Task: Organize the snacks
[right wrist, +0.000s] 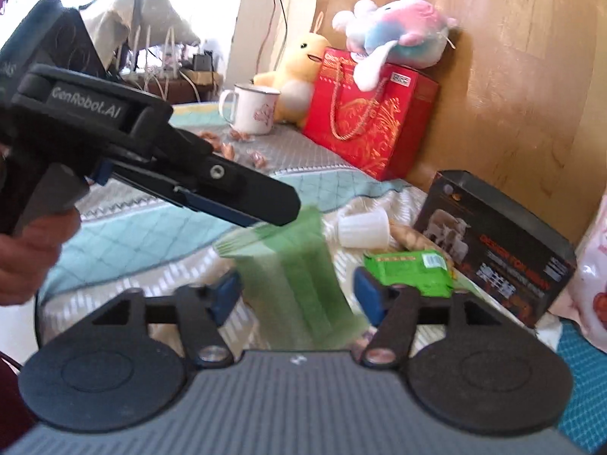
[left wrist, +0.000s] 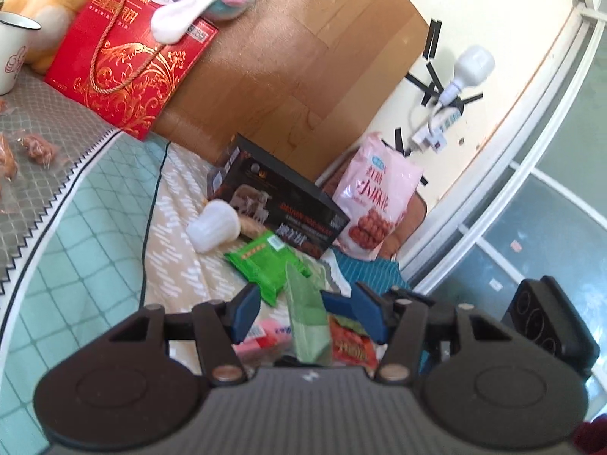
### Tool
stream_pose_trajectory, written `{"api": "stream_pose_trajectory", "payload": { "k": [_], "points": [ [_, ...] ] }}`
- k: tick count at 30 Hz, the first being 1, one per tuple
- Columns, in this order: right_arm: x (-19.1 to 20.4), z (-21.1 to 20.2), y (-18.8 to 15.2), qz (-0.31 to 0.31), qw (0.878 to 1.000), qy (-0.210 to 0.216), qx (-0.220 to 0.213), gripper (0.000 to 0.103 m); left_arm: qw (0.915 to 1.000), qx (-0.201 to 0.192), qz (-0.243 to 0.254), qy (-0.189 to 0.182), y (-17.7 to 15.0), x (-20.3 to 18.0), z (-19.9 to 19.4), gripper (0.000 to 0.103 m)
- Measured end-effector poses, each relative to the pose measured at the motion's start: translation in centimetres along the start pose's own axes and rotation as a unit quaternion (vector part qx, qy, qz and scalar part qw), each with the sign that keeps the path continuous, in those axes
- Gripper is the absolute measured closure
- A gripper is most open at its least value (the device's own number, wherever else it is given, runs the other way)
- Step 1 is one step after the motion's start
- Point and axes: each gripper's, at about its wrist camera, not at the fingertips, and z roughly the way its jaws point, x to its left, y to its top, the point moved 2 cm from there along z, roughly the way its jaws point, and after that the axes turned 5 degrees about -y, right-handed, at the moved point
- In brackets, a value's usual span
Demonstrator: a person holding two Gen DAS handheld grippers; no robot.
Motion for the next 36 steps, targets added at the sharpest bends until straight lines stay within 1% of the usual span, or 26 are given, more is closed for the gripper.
{"api": "stream_pose_trajectory", "payload": {
  "k": [2, 3, 5, 6, 10, 13, 16, 20, 21, 25, 28, 32, 36],
  "points": [
    [-0.8, -1.2, -0.3, 0.008, 1.000, -0.006, 0.010, 0.026, 0.9999, 0.007, -0.006, 0.004, -0.3, 0.4, 0.2, 0.050],
    [-2.6, -3.0, -1.2, 0.011, 1.000, -0.004, 0.011, 0.025, 0.9999, 0.011, -0.010, 0.005, -0.5, 0.5, 0.3, 0.050],
    [-3.0, -4.1, -1.8, 0.017, 1.000, -0.010, 0.016, 0.024, 0.9997, 0.018, -0.015, 0.006, -0.8, 0.7, 0.6, 0.050],
    [-4.2, -4.9, -2.0, 0.020, 0.999, -0.013, 0.022, 0.024, 0.9996, 0.021, -0.015, 0.009, -0.9, 0.7, 0.7, 0.050],
    [-4.6, -3.3, -4.2, 0.040, 0.998, -0.014, 0.052, 0.024, 0.9994, 0.029, -0.005, 0.016, -1.6, 0.3, 0.8, 0.050],
    [-4.8, -2.7, -5.0, 0.050, 0.996, -0.007, 0.068, 0.024, 0.9993, 0.031, -0.008, 0.017, -1.9, 0.2, 0.3, 0.050],
    [-4.7, -3.0, -5.0, 0.057, 0.996, -0.001, 0.068, 0.024, 0.9993, 0.028, -0.012, 0.023, -2.0, 0.2, -0.5, 0.050],
    [-5.0, -1.9, -4.8, 0.061, 0.995, 0.026, 0.072, 0.023, 0.9992, 0.023, -0.025, 0.021, -2.1, 0.0, -2.0, 0.050],
    [-4.9, -2.4, -4.8, 0.062, 0.995, 0.024, 0.072, 0.022, 0.9992, 0.022, -0.027, 0.021, -2.3, -0.1, -2.3, 0.050],
    [-4.9, -1.5, -4.5, 0.063, 0.995, 0.024, 0.074, 0.022, 0.9988, 0.021, -0.037, 0.025, -2.6, -0.2, -3.9, 0.050],
    [-4.8, -2.0, -4.2, 0.062, 0.995, 0.018, 0.076, 0.022, 0.9986, 0.025, -0.043, 0.020, -3.0, -0.3, -4.6, 0.050],
    [-5.5, -2.7, -4.2, 0.049, 0.996, 0.023, 0.073, 0.022, 0.9985, 0.040, -0.032, 0.017, -3.6, -0.7, -4.0, 0.050],
    [-5.8, -3.0, -4.1, 0.064, 0.995, 0.020, 0.073, 0.022, 0.9975, 0.057, -0.036, 0.021, -4.2, -0.6, -2.7, 0.050]
  ]
}}
